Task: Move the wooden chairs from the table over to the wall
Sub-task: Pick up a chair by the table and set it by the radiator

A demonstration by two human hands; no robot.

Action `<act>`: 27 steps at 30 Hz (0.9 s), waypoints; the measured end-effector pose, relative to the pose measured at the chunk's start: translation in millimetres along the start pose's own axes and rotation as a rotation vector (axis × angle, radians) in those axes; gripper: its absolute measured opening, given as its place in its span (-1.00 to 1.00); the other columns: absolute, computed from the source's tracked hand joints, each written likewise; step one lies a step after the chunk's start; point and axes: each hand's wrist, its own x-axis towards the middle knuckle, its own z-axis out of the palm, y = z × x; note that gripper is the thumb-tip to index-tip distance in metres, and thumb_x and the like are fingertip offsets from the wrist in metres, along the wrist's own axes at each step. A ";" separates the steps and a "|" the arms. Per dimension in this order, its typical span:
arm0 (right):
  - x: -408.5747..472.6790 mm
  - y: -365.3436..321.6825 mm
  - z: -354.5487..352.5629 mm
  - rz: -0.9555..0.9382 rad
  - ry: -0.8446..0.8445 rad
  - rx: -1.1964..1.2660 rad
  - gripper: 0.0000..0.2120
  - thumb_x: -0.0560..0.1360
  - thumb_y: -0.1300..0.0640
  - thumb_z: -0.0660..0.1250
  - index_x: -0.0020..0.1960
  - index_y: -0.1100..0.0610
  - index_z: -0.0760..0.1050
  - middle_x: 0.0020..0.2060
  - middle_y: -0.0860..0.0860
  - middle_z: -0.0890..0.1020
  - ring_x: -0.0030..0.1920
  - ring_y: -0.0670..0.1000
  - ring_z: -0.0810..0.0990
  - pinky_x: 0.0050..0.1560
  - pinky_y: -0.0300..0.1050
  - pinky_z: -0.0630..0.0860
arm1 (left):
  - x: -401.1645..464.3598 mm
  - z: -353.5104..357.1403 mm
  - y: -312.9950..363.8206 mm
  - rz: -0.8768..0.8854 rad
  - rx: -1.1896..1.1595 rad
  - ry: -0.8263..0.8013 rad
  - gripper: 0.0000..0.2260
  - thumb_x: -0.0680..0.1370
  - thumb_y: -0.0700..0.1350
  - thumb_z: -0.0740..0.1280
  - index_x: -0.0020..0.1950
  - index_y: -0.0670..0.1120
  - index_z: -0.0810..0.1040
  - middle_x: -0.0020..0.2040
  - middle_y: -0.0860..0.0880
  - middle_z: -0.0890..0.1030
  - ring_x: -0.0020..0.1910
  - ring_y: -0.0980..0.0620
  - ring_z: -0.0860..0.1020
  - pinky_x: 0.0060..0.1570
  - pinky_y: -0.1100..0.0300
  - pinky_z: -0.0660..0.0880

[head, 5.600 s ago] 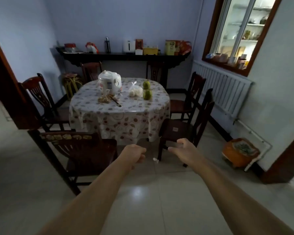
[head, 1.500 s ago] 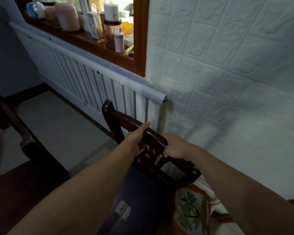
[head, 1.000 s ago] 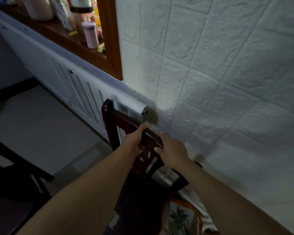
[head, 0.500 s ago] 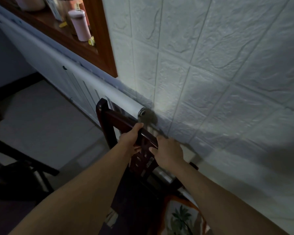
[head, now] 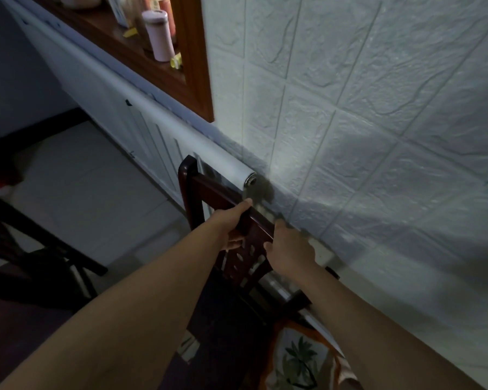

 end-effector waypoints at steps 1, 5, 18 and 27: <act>-0.8 -0.7 -0.3 0.006 -0.001 -0.004 -0.63 0.55 0.06 0.26 0.28 0.15 0.27 0.17 0.15 0.53 0.16 0.17 0.52 0.04 0.03 0.51 | -3.5 -0.5 0.7 0.010 0.017 0.006 -0.47 0.44 0.18 0.37 0.27 -0.12 0.44 0.08 -0.11 0.63 -0.01 -0.05 0.60 0.03 0.04 0.47; -9.2 -13.5 2.7 -0.021 0.079 -0.012 -0.46 0.48 0.05 0.35 0.35 0.15 0.21 0.30 0.19 0.34 0.26 0.19 0.40 0.21 0.10 0.44 | -19.2 -11.8 -0.7 0.061 0.045 0.070 -0.47 0.47 0.16 0.34 0.30 -0.15 0.41 0.11 -0.10 0.59 0.06 -0.07 0.55 0.02 0.07 0.41; -69.8 -153.4 57.2 -0.310 0.124 0.020 -0.44 0.48 0.08 0.34 0.38 0.15 0.20 0.36 0.17 0.24 0.30 0.17 0.33 0.28 0.00 0.35 | -110.4 -170.4 -39.3 0.097 -0.110 0.250 -0.55 0.57 0.04 0.24 0.38 -0.16 0.33 0.29 -0.16 0.47 0.18 -0.06 0.50 -0.02 0.12 0.38; -131.1 -299.4 124.0 -0.407 0.031 0.070 -0.37 0.50 0.09 0.31 0.46 0.17 0.10 0.37 0.17 0.21 0.31 0.16 0.32 0.22 -0.06 0.35 | -184.1 -345.2 -77.6 0.171 -0.241 0.311 -0.54 0.56 0.00 0.27 0.41 -0.14 0.32 0.11 -0.14 0.54 -0.03 -0.02 0.54 0.03 0.03 0.38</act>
